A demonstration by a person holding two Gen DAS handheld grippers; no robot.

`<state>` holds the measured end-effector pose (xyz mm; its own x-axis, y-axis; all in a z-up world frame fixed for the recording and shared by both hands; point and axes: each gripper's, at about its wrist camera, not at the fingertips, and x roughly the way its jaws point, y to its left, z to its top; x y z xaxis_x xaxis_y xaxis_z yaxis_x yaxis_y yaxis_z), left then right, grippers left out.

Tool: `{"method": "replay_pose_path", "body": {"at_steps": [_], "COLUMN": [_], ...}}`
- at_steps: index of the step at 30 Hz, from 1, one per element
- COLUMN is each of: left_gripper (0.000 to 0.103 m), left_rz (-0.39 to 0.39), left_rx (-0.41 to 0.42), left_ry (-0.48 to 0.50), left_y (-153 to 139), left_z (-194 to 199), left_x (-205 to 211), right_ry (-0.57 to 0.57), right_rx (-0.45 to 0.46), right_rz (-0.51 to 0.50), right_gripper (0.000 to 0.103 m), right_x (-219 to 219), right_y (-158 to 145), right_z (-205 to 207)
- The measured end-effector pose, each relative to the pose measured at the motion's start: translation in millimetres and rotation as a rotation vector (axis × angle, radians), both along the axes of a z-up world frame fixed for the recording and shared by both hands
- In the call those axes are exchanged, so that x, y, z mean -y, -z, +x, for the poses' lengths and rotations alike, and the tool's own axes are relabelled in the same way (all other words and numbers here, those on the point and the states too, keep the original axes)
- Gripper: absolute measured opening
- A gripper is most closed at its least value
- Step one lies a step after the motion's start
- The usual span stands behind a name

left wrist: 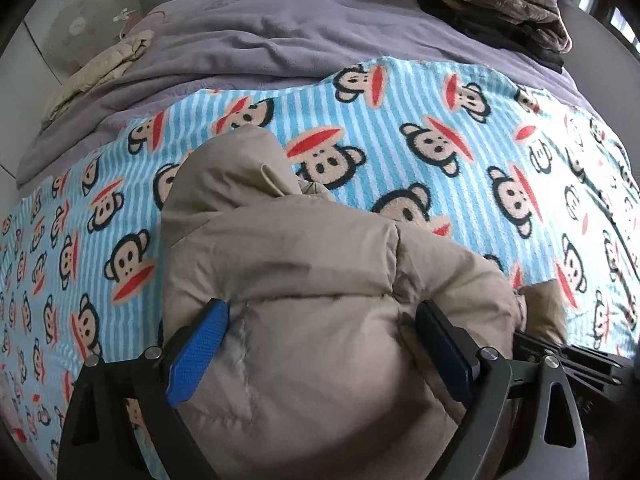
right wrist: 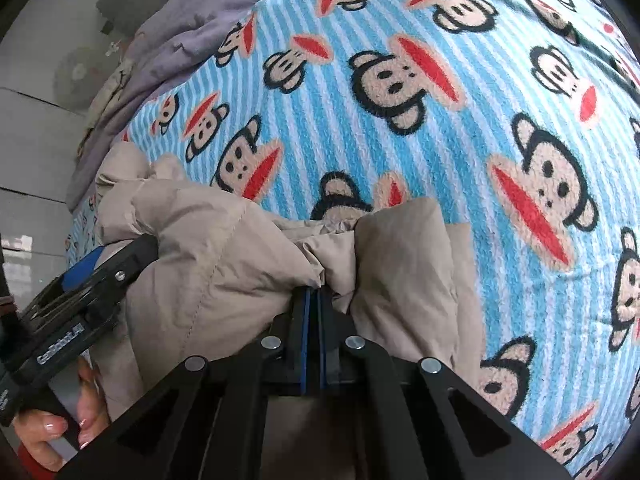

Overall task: Fold large clothes
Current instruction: 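Lower the folded bundle onto the blanket with both grippers, then press and smooth the bundle with both grippers, then open them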

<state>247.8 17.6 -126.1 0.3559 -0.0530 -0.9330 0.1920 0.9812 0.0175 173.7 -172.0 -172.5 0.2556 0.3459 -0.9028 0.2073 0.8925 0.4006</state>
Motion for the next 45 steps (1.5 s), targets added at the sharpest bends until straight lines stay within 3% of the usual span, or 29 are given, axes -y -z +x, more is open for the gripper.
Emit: {"method": "replay_pose_path", "body": {"at_steps": [7,12,14,22,27,30,34,40,45], "left_gripper": [0.094,0.094,0.094,0.094,0.094,0.094,0.094,0.094,0.094], "left_rz": [-0.014,-0.017,-0.016,0.013,-0.003,-0.028,-0.037,-0.088,-0.114], "left_rx": [0.006,0.016,0.017,-0.016,-0.068,-0.096,-0.094,-0.088,-0.084], "left_ry": [0.020,0.030,0.020,-0.030,-0.055,-0.080,-0.082,-0.082,-0.062], "left_y": [-24.8,-39.8,-44.0,-39.6,-27.8,-26.7,-34.2,-44.1,-47.9], "left_z": [-31.8,-63.5,-77.2,-140.8,-169.9,-181.5,-194.3,-201.3,-204.8], "left_x": [-9.4,-22.8,-29.7,-47.6,-54.3,-59.1,-64.0,-78.4,-88.7], "right_ry": [0.007,-0.036,-0.058,-0.114,-0.136,-0.143,-0.097,-0.106,-0.033], "right_rx": [-0.002,0.023,0.043,0.100,0.027,-0.015,-0.065,-0.039,-0.033], "right_rz": [-0.014,-0.058,-0.072,-0.079,-0.098,-0.134,-0.103,-0.145,-0.146], "right_gripper": [0.001,0.002,0.007,0.007,0.007,0.008,0.008,0.009,0.009], "right_x": [-2.6,-7.1,-8.7,-20.7,-30.2,-32.8,-28.1,-31.3,-23.5], "right_y": [-4.9,-34.7,-52.2,-91.7,-67.2,-43.7,-27.8,-50.8,-70.5], "right_z": [0.0,-10.7,-24.8,-116.7,-151.3,-154.4,-153.6,-158.3,-169.8]}}
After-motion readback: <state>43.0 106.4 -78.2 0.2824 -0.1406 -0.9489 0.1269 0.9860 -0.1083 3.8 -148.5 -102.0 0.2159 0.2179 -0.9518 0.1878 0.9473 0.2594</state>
